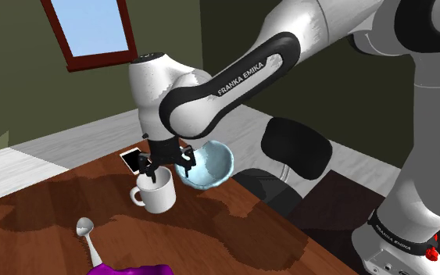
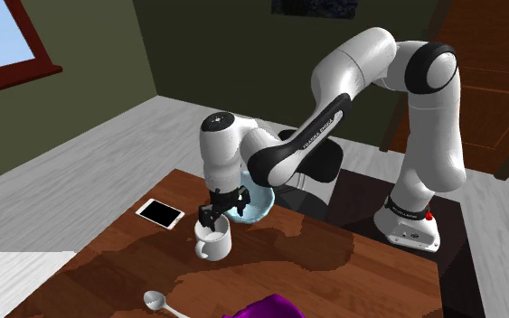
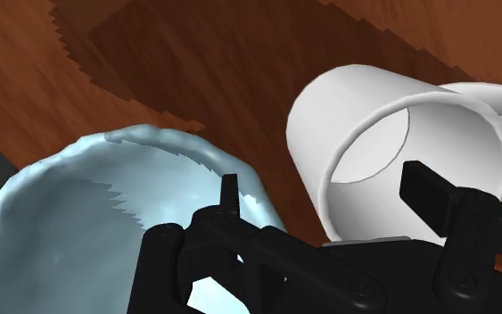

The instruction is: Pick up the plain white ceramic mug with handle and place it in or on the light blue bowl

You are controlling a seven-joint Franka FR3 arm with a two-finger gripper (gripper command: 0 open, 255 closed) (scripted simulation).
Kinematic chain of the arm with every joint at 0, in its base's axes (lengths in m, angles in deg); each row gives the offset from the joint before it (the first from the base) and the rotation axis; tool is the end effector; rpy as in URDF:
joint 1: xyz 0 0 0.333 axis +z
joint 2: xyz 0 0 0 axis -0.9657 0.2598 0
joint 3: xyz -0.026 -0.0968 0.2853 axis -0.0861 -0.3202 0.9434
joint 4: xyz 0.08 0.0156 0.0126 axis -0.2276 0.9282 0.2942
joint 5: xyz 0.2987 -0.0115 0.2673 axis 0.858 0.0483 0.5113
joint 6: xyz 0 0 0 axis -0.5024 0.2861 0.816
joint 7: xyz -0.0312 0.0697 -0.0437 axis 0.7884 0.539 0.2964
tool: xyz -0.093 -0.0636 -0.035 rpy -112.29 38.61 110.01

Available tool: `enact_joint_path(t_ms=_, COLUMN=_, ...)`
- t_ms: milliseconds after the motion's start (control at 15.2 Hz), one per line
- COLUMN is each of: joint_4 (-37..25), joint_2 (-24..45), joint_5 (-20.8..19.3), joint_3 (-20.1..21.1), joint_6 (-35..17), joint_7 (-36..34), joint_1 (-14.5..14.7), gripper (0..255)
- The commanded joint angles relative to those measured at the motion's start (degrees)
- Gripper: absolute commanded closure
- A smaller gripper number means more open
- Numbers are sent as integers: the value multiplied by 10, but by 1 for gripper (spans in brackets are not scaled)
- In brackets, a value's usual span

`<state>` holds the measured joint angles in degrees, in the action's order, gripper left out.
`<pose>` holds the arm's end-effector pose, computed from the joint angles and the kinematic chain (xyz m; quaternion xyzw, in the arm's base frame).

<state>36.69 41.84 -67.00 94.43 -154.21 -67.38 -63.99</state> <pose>0.4936 0.4095 0.3279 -0.9707 0.2399 -0.0128 0.0005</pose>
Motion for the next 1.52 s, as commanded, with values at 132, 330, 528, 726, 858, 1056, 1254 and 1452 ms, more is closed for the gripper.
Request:
enact_joint_path(t_ms=132, joint_4=11, joint_2=14, joint_5=-10, joint_3=-5, joint_6=-23, joint_7=-7, joint_1=3, gripper=0)
enact_joint_path(t_ms=330, joint_4=11, joint_2=14, joint_5=-10, joint_3=-5, joint_6=-23, joint_7=-7, joint_1=3, gripper=0)
enact_joint_path(t_ms=528, joint_4=11, joint_2=14, joint_5=-10, joint_3=-5, joint_6=-23, joint_7=-7, joint_1=3, gripper=0)
enact_joint_path(t_ms=726, joint_4=11, joint_2=14, joint_5=-10, joint_3=-5, joint_6=-23, joint_7=-7, joint_1=3, gripper=255)
enact_joint_path(t_ms=858, joint_4=11, joint_2=14, joint_5=-10, joint_3=-5, joint_6=-23, joint_7=-7, joint_1=3, gripper=255)
enact_joint_path(t_ms=1056, joint_4=11, joint_2=14, joint_5=-10, joint_3=-5, joint_6=-23, joint_7=-7, joint_1=3, gripper=255)
enact_joint_path(t_ms=1254, joint_4=11, joint_2=14, joint_5=-10, joint_3=-5, joint_6=-22, joint_7=-7, joint_1=3, gripper=255)
enact_joint_path(t_ms=1452, joint_4=5, joint_2=6, joint_5=-4, joint_3=-2, joint_6=-11, joint_7=-3, joint_1=1, gripper=255)
